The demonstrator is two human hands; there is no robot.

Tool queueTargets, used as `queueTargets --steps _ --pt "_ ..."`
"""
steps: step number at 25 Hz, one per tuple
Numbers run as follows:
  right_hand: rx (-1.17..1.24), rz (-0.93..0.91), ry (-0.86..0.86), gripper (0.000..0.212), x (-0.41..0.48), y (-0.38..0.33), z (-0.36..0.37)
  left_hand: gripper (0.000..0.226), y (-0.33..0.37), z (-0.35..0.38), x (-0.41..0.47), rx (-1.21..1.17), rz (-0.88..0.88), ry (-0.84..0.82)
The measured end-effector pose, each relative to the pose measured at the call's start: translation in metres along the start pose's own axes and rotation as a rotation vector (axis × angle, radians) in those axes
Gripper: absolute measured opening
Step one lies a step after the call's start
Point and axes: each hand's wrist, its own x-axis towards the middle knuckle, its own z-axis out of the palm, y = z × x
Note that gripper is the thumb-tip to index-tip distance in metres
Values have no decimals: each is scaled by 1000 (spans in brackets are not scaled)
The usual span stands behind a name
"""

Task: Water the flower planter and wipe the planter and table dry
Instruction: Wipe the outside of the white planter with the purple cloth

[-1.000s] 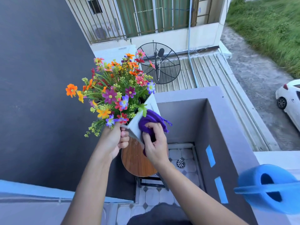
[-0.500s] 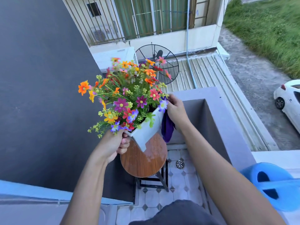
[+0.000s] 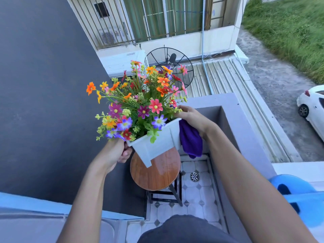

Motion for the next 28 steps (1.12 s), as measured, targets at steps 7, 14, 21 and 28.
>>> queueTargets --steps 7,14,21,28 --pt "10 39 220 30 -1 16 24 38 2 -2 13 41 38 152" --pt "51 16 650 20 -4 38 38 22 -13 22 12 -183 75 358" --pt "85 -94 786 20 -18 32 60 42 -3 83 4 -162 -183 257" --pt "65 -144 784 20 -27 37 80 39 18 88 2 -298 -175 93"
